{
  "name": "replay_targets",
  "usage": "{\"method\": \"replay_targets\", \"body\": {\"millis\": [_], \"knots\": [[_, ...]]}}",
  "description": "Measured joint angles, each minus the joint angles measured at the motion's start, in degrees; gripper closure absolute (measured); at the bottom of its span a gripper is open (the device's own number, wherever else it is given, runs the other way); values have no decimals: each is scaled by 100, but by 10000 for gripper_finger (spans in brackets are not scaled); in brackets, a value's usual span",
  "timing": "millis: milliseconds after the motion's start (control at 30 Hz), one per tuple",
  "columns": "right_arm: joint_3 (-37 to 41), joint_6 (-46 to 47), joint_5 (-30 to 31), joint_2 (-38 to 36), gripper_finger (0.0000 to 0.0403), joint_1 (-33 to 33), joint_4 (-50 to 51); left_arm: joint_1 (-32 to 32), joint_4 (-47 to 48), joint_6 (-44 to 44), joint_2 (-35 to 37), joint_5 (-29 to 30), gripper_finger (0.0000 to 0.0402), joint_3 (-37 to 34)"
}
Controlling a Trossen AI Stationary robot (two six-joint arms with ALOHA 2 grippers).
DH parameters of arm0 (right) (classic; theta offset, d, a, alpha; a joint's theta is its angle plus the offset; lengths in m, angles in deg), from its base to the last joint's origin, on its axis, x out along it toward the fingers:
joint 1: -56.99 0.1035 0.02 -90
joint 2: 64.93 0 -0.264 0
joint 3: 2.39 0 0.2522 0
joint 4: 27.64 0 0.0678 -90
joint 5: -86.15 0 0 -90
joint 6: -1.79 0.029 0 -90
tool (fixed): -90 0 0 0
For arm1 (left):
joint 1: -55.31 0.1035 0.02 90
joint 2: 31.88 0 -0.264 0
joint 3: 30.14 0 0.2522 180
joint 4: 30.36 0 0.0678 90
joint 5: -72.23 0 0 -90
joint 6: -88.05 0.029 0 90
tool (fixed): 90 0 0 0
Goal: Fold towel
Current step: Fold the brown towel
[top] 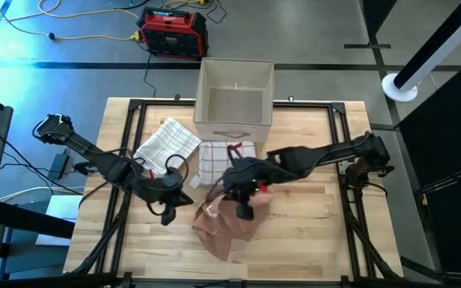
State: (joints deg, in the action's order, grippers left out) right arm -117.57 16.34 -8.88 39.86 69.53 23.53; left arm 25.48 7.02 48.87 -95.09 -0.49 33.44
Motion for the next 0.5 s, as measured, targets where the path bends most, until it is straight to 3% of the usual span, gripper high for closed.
{"method": "replay_targets", "body": {"millis": [167,500], "knots": [[393,782,-7,374,403,-244,-576,87,-773,367,-232,17,367,1],[382,1129,162,588,403,-436,-602,324,496,-115,-331,189,245,-8]]}}
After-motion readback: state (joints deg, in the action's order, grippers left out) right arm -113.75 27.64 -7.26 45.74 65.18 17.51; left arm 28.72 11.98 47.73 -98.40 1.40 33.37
